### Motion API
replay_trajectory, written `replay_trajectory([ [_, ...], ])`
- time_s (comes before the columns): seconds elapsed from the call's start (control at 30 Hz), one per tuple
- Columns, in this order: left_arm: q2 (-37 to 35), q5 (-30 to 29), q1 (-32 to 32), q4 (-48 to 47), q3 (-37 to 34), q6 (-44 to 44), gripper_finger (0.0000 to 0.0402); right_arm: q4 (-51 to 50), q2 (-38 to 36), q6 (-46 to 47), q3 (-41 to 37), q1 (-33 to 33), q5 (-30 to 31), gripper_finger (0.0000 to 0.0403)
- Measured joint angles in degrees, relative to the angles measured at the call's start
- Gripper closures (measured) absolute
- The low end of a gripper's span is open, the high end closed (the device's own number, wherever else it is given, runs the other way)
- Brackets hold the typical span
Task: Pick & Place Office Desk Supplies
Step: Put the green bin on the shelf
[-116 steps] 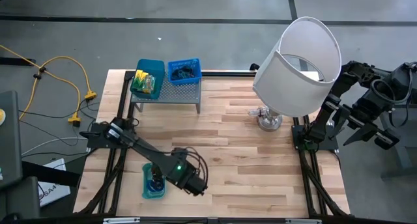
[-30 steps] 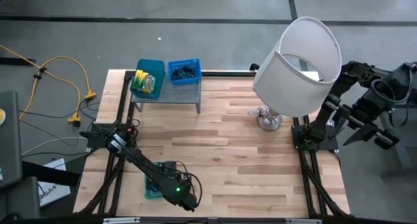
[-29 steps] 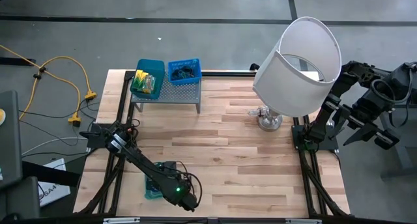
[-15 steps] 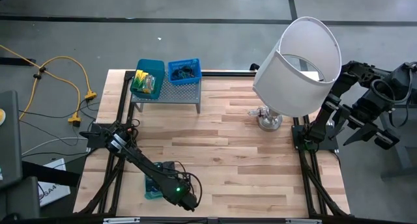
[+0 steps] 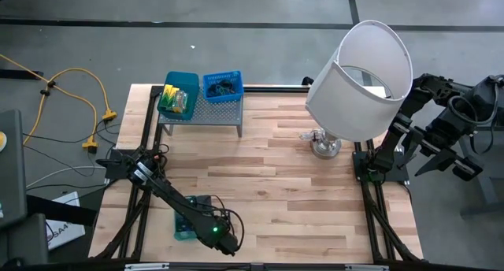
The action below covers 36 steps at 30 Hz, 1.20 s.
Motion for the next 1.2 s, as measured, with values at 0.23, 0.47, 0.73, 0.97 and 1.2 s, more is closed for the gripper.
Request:
replay_trajectory([
  [0.23,-0.82,-1.0,0.0,0.1,0.0,1.76,0.04,0.0,0.0,0.0,0.01,0.01,-0.01,0.0283],
  [0.47,-8.02,-5.53,0.98,-0.18,0.02,15.46,0.0401,0.0,0.0,-0.02,0.0,0.01,-0.02,0.0283],
  [0.73,-16.91,-6.38,6.08,-0.26,0.04,42.53,0.0401,0.0,0.0,0.0,-0.01,0.0,0.0,0.0283],
  [0.97,-21.48,-6.38,13.18,-0.5,0.04,64.85,0.0401,0.0,0.0,0.0,0.0,0.0,-0.02,0.0283],
  [1.2,-25.39,-6.82,19.45,-0.56,0.04,90.94,0.0401,0.0,0.0,0.0,0.01,0.0,-0.01,0.0283],
])
